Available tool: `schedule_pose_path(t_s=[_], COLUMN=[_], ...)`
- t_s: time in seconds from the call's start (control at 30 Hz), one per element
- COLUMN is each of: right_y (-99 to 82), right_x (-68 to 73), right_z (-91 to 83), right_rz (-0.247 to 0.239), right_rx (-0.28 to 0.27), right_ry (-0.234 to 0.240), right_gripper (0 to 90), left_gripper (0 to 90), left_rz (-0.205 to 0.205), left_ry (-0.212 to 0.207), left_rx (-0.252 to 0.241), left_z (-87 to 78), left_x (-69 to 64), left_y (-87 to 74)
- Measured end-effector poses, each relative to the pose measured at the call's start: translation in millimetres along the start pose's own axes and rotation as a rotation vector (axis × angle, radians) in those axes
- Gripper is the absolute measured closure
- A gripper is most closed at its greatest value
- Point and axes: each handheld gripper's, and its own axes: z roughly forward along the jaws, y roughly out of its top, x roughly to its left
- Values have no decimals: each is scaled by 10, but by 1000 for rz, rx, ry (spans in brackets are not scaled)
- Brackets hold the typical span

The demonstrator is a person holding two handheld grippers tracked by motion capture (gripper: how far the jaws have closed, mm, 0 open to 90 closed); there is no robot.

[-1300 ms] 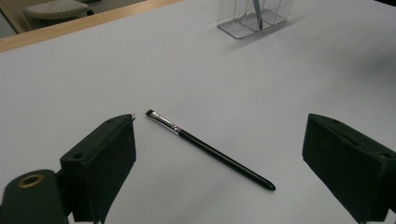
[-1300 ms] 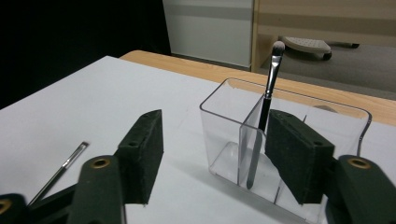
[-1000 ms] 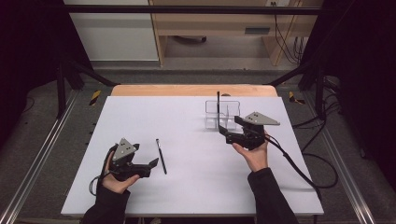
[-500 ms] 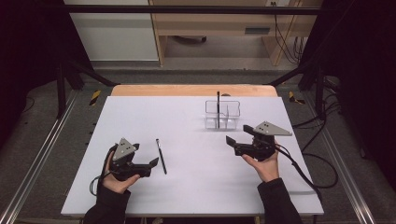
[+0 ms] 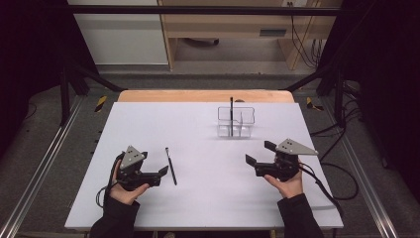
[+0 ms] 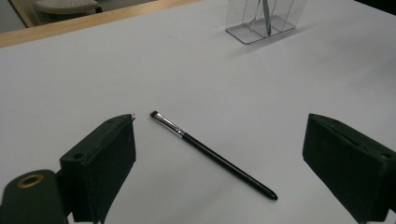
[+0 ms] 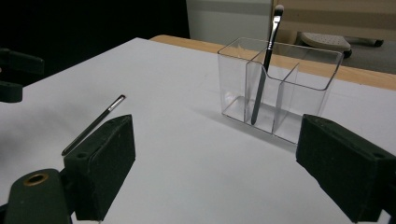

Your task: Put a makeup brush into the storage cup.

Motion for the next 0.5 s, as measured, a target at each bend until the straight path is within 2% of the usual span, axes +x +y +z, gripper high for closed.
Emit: schedule_pose_path(t_s=[0.27, 0.5], right_y=[-84, -81], right_x=[-62, -69], right_z=[-140, -176], right_rz=[25, 27], right_rx=[-11, -20], right_ry=[-23, -27], right_gripper=[120, 117], left_gripper=[87, 85], left_rz=[-16, -35], left_ry=[11, 26], left_rx=[-15, -6], left_z=[-28, -5], left_x=[25, 47], left_y=[16, 22])
